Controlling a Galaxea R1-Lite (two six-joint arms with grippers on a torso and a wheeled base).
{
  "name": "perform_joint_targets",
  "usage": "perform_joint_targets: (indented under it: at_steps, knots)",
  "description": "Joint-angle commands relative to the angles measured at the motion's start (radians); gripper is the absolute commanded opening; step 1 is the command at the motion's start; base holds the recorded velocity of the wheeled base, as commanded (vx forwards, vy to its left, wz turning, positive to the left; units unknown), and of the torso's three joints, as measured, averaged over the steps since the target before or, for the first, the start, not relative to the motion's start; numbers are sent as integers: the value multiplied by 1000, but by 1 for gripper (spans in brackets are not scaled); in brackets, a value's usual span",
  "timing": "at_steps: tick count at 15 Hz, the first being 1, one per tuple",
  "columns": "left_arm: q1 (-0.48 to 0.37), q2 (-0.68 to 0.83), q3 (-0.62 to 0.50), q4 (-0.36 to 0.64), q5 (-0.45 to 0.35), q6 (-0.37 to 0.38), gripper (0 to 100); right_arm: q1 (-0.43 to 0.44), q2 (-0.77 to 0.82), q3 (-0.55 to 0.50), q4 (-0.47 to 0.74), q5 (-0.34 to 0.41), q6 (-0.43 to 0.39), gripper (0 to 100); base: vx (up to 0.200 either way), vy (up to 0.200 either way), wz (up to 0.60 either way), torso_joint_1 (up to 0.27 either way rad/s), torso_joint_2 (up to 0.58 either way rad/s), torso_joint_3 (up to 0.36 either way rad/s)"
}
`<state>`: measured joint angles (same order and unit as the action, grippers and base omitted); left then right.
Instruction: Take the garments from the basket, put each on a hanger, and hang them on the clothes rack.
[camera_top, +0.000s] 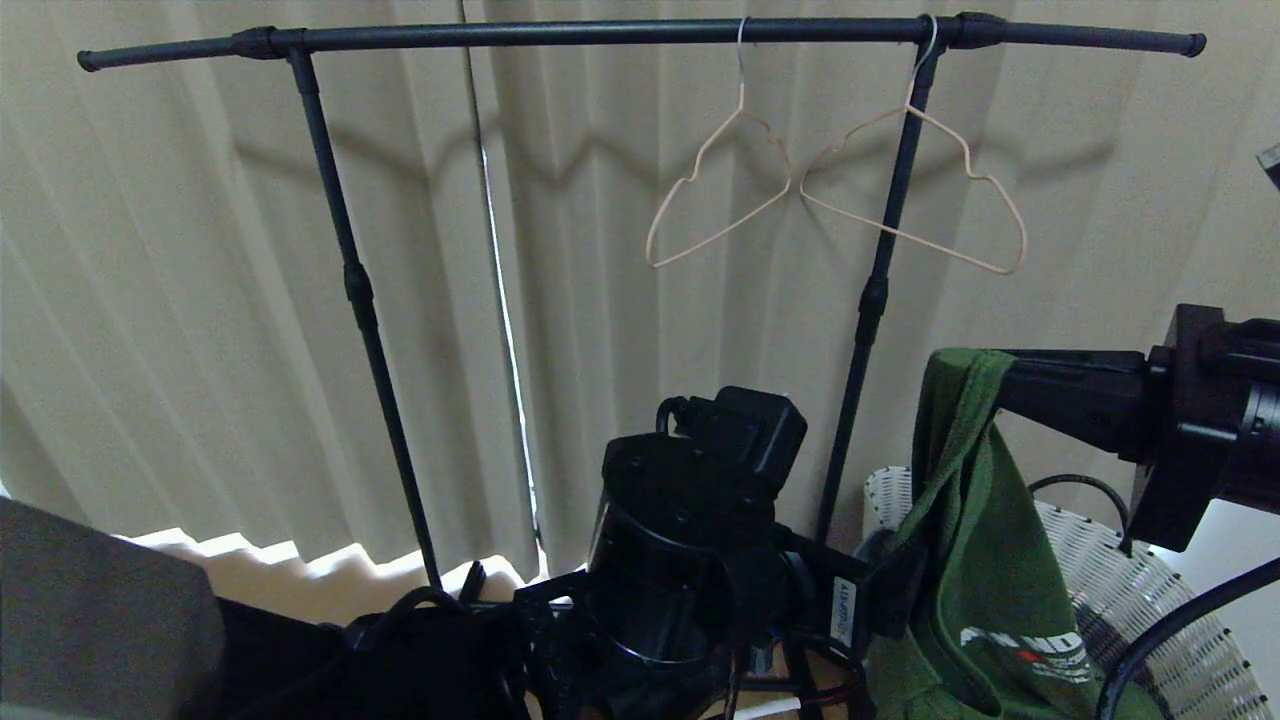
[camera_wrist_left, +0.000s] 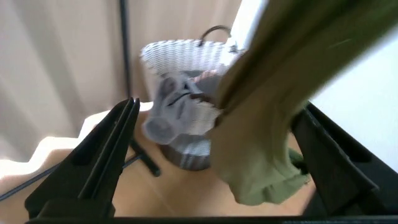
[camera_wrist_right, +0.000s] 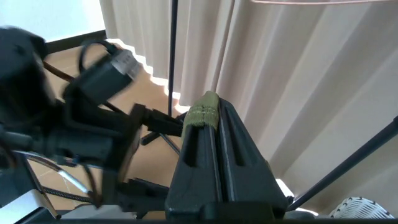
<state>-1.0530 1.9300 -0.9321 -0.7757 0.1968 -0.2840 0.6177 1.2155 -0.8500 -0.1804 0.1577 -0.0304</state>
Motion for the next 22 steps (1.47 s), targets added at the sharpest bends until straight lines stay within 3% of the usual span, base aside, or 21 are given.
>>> perform_joint_targets:
  at_steps: [1, 11, 16, 17, 21, 22]
  knots:
    - [5, 29, -4, 1, 12, 0, 100, 1, -5, 0, -1, 0, 0, 0, 0, 0, 0, 0, 0, 0]
    - [11, 21, 138, 67, 18, 9, 100, 1, -16, -3, -63, 0, 3, 0, 0, 0, 0, 0, 0, 0]
    - [8, -80, 259, 67, 16, 26, 100, -1, -28, -3, -63, -1, 3, 0, 0, 0, 0, 0, 0, 0]
    - [7, -97, 279, 66, 16, 26, 0, -1, -27, -3, -63, -1, 3, 0, 0, 0, 0, 0, 0, 0]
    - [8, -190, 338, 59, 19, 36, 0, -1, -28, -3, -63, -3, 3, 0, 0, 0, 0, 0, 0, 0]
    - [13, -250, 368, 58, 30, 74, 0, -3, -28, -4, -63, -4, 3, 0, 0, 0, 0, 0, 0, 0]
